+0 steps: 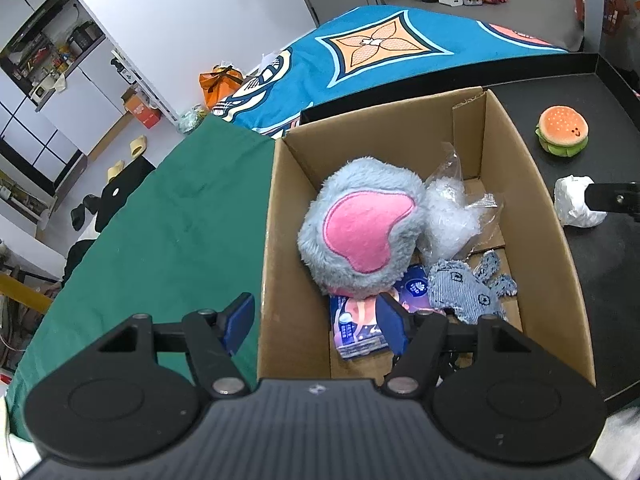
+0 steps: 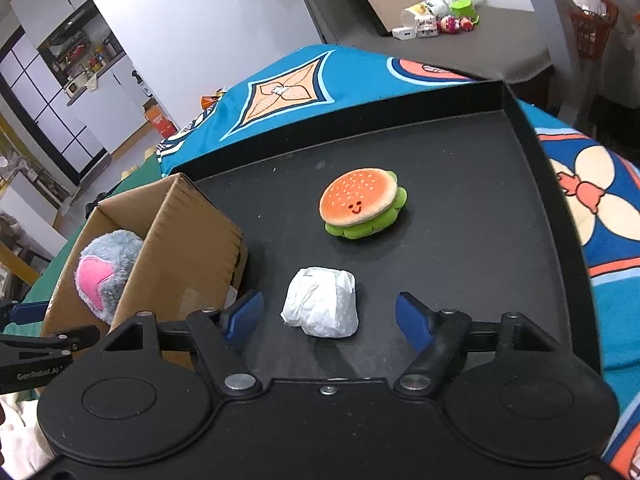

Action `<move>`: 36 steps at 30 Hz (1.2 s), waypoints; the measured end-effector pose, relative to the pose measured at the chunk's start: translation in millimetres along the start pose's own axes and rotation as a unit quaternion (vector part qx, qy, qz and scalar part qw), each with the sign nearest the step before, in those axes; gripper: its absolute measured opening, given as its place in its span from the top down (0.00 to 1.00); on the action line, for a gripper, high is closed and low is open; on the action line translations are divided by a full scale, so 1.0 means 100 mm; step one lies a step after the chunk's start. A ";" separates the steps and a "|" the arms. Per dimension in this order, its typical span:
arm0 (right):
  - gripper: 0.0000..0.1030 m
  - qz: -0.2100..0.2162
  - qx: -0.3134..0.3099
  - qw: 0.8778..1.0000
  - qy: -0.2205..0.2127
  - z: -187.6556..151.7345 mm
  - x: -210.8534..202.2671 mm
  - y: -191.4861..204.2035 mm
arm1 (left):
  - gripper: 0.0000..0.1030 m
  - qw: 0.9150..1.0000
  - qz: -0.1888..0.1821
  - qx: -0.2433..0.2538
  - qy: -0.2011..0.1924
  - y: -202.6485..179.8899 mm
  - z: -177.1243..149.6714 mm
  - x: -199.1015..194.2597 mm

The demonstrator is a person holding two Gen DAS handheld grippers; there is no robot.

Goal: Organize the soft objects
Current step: 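Grasp the white ball on the tray with the right gripper, then carry the white ball into the box and release it with the right gripper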

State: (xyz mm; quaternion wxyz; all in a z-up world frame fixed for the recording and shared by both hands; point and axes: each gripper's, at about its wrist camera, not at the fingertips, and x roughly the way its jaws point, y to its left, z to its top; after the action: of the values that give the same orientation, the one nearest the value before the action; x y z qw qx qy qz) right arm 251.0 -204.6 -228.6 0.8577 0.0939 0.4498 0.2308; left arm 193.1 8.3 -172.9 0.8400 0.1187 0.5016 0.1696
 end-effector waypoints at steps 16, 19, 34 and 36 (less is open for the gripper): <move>0.58 -0.017 -0.030 0.999 0.025 -0.07 0.11 0.06 | 0.31 1.000 -0.001 0.008 -0.004 -0.08 0.04 -0.01; 0.58 -0.016 -0.027 0.999 0.024 -0.08 0.06 0.05 | 0.31 1.000 -0.004 0.006 -0.006 -0.07 0.04 -0.02; 0.58 -0.027 -0.057 0.998 0.002 0.12 -0.27 0.28 | 0.31 0.999 -0.037 -0.032 -0.019 0.18 -0.01 0.01; 0.58 -0.020 -0.063 0.998 -0.004 0.17 -0.34 0.33 | 0.31 0.998 -0.044 -0.037 -0.026 0.23 -0.03 0.02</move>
State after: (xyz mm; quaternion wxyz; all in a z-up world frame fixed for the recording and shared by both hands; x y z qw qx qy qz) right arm 237.8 -191.2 -182.3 0.8681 0.0310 0.4328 0.2411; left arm 187.6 30.3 -166.7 0.8633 0.0695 0.4775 0.1477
